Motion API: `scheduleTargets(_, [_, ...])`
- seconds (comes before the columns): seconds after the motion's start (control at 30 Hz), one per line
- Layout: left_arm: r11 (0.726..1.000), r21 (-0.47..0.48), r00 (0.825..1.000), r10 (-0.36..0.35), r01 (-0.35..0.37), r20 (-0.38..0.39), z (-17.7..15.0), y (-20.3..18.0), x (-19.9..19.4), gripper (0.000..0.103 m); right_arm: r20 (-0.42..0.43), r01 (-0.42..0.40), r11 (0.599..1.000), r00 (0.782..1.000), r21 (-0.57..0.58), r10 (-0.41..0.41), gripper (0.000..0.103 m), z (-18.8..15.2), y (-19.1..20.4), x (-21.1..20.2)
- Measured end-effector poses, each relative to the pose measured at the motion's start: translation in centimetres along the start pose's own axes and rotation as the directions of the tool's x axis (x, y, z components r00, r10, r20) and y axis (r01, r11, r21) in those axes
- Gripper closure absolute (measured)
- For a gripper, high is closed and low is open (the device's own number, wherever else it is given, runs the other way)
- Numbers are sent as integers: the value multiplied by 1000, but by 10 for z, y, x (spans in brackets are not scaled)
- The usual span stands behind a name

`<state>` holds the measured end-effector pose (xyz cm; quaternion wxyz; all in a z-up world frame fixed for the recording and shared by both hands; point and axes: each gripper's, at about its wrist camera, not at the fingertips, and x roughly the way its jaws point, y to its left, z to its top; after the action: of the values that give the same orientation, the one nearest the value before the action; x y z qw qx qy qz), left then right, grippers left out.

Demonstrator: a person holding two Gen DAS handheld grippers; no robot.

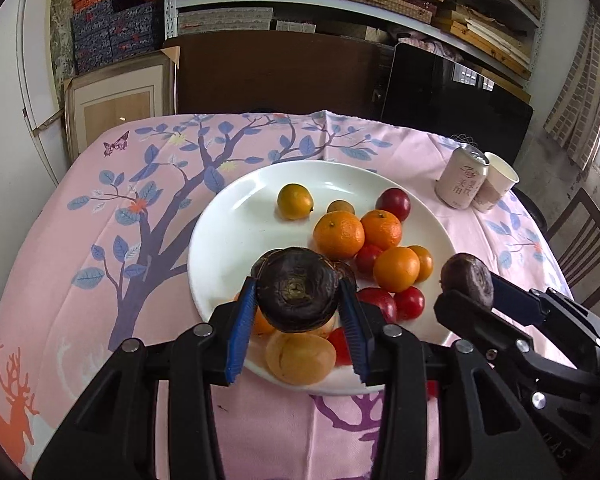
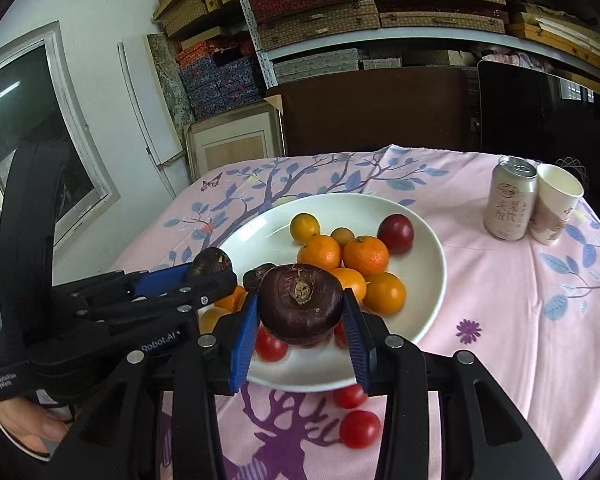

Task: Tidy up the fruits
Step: 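Carry both dark brown fruits onto the plate and open both grippers, then grasp a red tomato with the right gripper while the left gripper grasps the last red tomato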

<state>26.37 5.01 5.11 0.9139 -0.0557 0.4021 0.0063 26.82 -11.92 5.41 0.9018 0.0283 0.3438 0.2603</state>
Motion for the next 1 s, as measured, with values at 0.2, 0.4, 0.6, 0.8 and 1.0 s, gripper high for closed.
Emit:
scheduleTargets(0.2, [999, -49, 1000, -1, 0, -26, 4, 15, 21, 63, -36, 38, 999, 999, 6, -37, 61, 7, -2, 33])
scheduleTargets(0.4, [997, -76, 999, 25, -23, 28, 5, 21, 15, 30, -1, 21, 998, 1000, 66, -21, 49, 6, -15, 24])
scheduleTargets(0.6, [1000, -16, 998, 18, -17, 56, -1, 10, -7, 30, 5, 29, 997, 1000, 76, -30, 49, -4, -29, -2])
scheduleTargets(0.8, [1000, -4, 999, 12, -12, 52, -15, 2, -24, 24, -24, 60, 998, 998, 19, -59, 49, -22, -32, -26])
scheduleTargets(1.0, [1000, 25, 999, 4, -5, 45, -40, -5, -37, 23, -113, 101, 992, 988, -72, -109, 49, -53, -26, -26])
